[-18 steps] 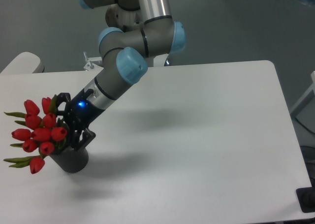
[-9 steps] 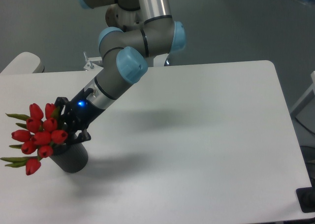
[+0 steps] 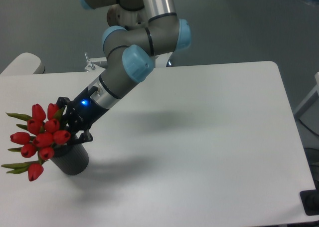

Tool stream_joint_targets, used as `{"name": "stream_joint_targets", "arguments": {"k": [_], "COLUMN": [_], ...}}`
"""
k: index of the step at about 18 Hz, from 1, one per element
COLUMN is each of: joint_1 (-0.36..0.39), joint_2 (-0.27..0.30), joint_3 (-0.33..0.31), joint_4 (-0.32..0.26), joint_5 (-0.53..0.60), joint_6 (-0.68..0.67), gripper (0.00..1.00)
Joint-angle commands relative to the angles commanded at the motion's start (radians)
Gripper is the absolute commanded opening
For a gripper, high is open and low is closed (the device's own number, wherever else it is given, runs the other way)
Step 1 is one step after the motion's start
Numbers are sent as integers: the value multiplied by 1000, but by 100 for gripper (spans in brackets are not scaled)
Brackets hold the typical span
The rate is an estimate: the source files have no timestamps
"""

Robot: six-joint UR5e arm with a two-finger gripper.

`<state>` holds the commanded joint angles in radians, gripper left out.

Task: Pick up the flowers from the vase
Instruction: 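Close the gripper on the tulip stems, then lift the gripped tulips up out of the black vase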

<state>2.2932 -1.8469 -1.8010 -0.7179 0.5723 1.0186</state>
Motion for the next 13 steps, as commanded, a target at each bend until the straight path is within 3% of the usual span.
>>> {"name": "stream_joint_targets", "arguments": {"k": [13], "joint_1": [25], "joint_2": [66], "joint_3": [66], "joint_4": [-2], "joint_5": [-84], "joint_6": [-190], "gripper": [37]}}
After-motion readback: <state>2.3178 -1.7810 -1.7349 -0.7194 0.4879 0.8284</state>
